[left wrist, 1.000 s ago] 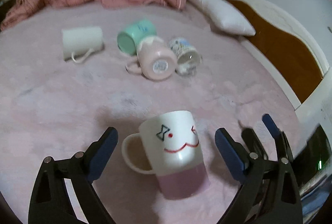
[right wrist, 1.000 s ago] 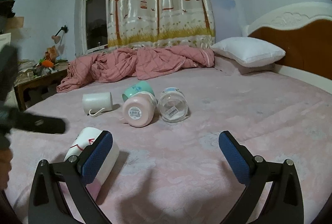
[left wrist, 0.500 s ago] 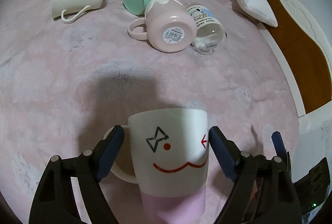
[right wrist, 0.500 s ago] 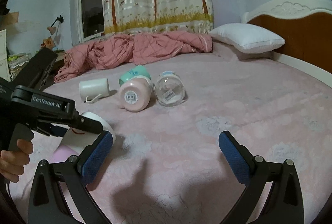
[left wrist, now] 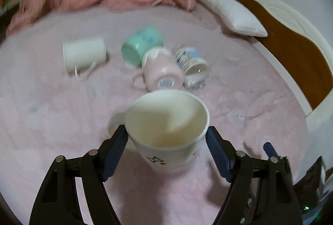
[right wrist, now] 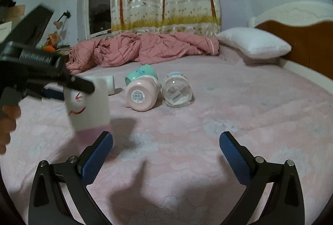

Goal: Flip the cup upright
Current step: 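Lower the upright smiley mug onto the bed with the left gripper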

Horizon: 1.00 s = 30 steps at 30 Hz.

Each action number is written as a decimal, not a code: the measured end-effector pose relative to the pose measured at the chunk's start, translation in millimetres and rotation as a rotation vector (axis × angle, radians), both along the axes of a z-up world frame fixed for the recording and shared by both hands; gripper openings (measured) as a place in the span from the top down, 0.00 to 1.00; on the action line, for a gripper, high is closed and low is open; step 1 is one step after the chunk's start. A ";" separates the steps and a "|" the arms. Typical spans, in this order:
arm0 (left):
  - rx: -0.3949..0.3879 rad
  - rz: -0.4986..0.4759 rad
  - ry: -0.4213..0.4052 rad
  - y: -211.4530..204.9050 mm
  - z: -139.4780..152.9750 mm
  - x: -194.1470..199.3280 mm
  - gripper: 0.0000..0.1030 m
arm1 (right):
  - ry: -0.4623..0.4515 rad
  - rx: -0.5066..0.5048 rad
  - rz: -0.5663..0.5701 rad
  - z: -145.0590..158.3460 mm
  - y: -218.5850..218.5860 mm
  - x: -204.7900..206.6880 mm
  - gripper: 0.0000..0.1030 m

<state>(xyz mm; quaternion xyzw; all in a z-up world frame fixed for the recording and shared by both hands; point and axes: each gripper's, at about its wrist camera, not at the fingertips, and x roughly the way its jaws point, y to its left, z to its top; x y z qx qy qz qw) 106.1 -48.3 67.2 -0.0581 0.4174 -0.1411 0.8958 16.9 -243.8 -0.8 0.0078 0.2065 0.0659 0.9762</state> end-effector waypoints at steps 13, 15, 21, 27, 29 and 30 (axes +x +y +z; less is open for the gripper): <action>0.052 -0.036 -0.144 -10.7 -8.5 -2.9 0.35 | 0.019 -0.068 0.057 -0.8 19.1 4.6 0.00; 0.040 -0.028 -0.155 -8.8 -10.5 -2.5 0.35 | 0.030 -0.066 0.056 -1.7 18.7 6.7 0.00; 0.012 -0.048 -0.246 -9.6 -2.4 -8.1 0.36 | 0.046 -0.063 0.054 -3.6 17.9 9.9 0.00; 0.005 -0.040 -0.242 -2.7 -21.5 -3.6 0.40 | 0.055 -0.047 0.043 -4.2 13.4 11.5 0.00; -0.016 -0.036 -0.238 2.5 -28.9 -6.5 0.40 | 0.061 -0.039 0.039 -4.8 11.3 13.1 0.00; -0.027 -0.037 -0.248 4.6 -29.2 -10.1 0.40 | 0.066 -0.035 0.037 -5.5 10.7 13.9 0.00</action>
